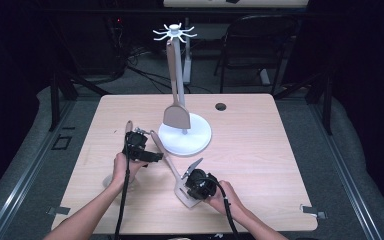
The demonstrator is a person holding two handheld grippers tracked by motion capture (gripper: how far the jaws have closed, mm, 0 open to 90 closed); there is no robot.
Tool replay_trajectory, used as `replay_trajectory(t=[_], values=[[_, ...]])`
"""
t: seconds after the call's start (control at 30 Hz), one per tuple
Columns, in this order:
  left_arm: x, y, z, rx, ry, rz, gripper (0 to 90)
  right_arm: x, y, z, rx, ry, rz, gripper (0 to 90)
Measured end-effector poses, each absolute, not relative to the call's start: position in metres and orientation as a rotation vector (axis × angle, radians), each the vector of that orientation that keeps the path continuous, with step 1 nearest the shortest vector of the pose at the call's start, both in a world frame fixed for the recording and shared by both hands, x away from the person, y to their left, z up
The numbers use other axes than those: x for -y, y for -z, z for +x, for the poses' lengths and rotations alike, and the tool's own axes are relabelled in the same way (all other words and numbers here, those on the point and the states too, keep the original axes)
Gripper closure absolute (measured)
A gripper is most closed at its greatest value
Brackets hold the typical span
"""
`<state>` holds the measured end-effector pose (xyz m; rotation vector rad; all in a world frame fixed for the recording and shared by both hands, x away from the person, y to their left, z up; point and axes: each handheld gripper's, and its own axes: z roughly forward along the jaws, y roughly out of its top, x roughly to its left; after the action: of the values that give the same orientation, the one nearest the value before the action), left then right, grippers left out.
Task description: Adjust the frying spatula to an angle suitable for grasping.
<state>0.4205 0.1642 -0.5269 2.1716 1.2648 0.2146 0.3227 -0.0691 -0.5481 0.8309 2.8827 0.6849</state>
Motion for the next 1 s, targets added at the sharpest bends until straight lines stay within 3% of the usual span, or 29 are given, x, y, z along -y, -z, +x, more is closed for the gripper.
replay_trajectory(t=[1.0], values=[[-0.138,0.551,0.441,-1.303,-0.15,2.188,32.4,0.069,0.55,0.327,-2.912,-0.638,0.787,90.0]])
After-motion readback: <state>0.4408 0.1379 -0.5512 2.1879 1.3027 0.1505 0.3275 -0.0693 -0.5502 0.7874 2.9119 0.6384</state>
